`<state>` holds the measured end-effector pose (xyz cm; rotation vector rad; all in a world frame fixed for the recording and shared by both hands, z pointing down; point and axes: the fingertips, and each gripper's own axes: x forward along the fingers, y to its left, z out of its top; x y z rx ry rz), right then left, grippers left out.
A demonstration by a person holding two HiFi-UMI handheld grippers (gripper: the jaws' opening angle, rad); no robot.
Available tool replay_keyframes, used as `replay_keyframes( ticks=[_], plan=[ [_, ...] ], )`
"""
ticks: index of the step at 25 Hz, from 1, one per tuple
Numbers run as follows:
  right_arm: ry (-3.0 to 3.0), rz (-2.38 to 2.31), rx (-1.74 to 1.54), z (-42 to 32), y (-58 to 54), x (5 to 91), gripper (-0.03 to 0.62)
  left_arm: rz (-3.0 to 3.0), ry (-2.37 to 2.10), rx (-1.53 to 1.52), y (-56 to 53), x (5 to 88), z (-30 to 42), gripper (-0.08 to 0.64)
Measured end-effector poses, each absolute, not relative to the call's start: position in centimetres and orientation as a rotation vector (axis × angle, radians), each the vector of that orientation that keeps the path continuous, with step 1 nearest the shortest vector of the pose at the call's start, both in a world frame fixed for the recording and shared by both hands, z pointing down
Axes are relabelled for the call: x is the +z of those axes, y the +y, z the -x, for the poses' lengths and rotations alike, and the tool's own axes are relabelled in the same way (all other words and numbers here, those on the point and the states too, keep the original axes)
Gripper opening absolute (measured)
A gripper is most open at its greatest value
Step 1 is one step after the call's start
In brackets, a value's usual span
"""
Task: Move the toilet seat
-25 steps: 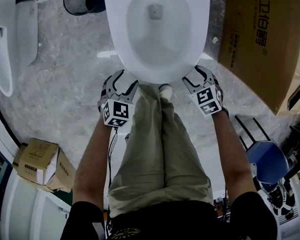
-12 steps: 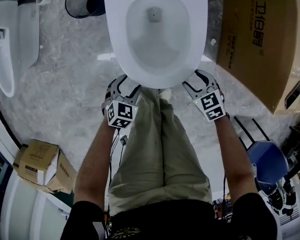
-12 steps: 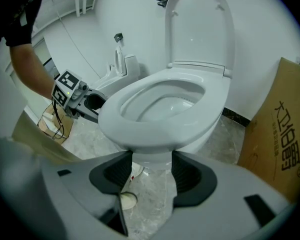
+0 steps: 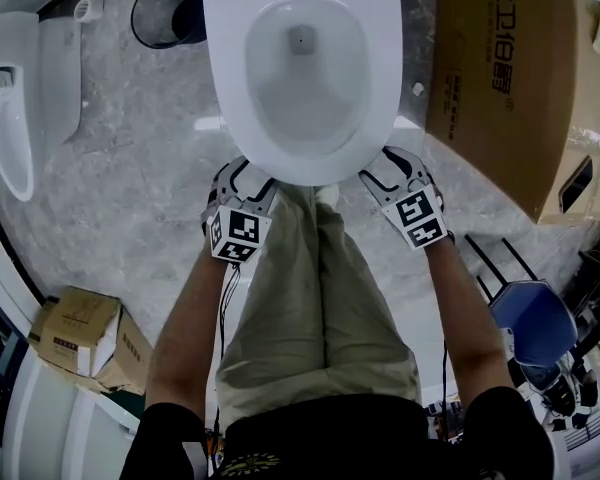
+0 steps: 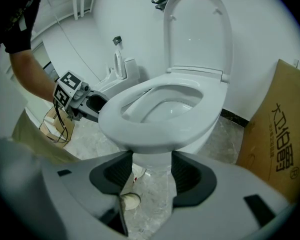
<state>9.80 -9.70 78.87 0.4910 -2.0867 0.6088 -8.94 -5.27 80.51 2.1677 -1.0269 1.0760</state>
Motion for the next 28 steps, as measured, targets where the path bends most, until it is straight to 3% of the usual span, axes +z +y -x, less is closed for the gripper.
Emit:
replay_keyframes(
  ticks=[28],
  plan=[
    [-2.116,-0.52,0.621,-9.5,-12.4,68.3,0.25,-2.14,-1.116,1.058,-8.2,70.7,9.2,0.272]
  ],
)
